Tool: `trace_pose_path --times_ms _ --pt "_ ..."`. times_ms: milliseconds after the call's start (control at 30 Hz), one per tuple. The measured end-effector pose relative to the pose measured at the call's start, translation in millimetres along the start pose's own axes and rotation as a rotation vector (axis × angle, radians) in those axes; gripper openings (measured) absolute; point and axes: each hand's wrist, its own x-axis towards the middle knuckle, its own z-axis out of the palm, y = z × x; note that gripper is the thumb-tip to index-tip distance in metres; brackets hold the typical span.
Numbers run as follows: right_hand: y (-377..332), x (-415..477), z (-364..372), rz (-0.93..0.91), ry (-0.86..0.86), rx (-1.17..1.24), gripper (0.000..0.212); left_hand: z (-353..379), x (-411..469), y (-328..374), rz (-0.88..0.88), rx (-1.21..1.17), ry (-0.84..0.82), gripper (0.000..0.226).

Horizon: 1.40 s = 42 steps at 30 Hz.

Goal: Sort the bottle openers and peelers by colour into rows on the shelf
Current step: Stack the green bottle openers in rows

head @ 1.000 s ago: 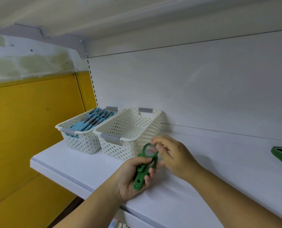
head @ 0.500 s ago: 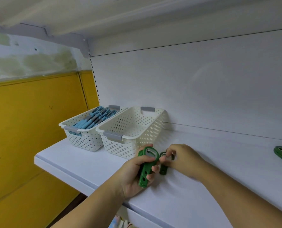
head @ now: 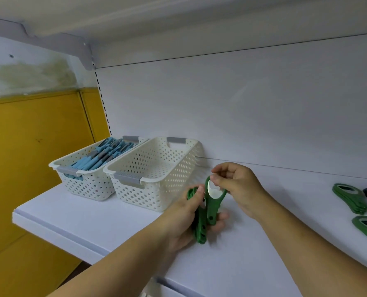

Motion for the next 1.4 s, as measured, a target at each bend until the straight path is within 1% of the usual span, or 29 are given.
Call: trace_pose_path --times_ms 67,167,233,300,367,400,467,533,600,700,767,833,867,967,1033,1100,1200,1267,1333,1400 --pt "0 -3 2 -0.014 0.024 -0.070 0.016 9 10 -1 -0.015 0.020 -0.077 0.051" --pt "-5 -5 -2 0.055 0.034 -0.091 0.010 16 23 -1 -0.001 -0.027 -0.180 0.040" --pt "-11 -2 -8 0.005 0.117 -0.175 0.005 19 28 -1 0.020 -0.021 -0.191 0.041" --pt "-17 -2 -15 -0.037 0.241 -0.302 0.004 20 34 1 0.075 -0.005 -0.172 0.050" --pt "-20 -12 -25 0.045 0.292 -0.403 0.008 22 39 7 0.162 -0.003 -0.136 0.054" --pt "-19 -23 -32 0.120 0.263 -0.453 0.012 25 42 10 0.207 0.017 -0.120 0.052" --pt "-16 -53 -45 0.275 0.136 -0.534 0.022 33 49 15 0.296 0.097 -0.094 0.043" --pt "-15 -83 -55 0.369 0.054 -0.591 0.030 44 53 13 0.372 0.198 -0.114 0.038" --pt "-15 -105 -63 0.369 0.055 -0.619 0.039 59 49 3 0.427 0.317 -0.236 0.034" --pt "-16 -125 -63 0.290 0.109 -0.617 0.024 81 38 -19 0.450 0.471 -0.490 0.031" --pt "-18 -134 -60 0.262 0.161 -0.527 0.017 92 33 -31 0.483 0.505 -0.631 0.030" --pt "-17 -141 -60 0.244 0.230 -0.460 0.030 96 34 -40 0.556 0.532 -0.707 0.031" --pt "-15 -144 -61 0.248 0.253 -0.445 0.032 95 35 -44 0.577 0.532 -0.732 0.032" --pt "-10 -153 -68 0.253 0.247 -0.488 0.029 86 40 -55 0.643 0.584 -0.840 0.044" --pt "-11 -159 -73 0.269 0.215 -0.585 0.029 81 40 -57 0.621 0.609 -0.915 0.055" --pt "-12 -165 -75 0.275 0.181 -0.647 0.032 78 38 -56 0.579 0.590 -0.941 0.059" --pt "-12 -169 -73 0.256 0.171 -0.642 0.034 78 38 -57 0.536 0.526 -0.943 0.061" --pt "-9 -169 -71 0.234 0.167 -0.706 0.033 78 38 -58 0.566 0.515 -0.926 0.063" --pt "-9 -167 -68 0.222 0.142 -0.792 0.027 79 37 -58 0.623 0.548 -0.893 0.065" --pt "-9 -165 -63 0.231 0.141 -0.861 0.026 79 37 -58 0.653 0.578 -0.873 0.067"
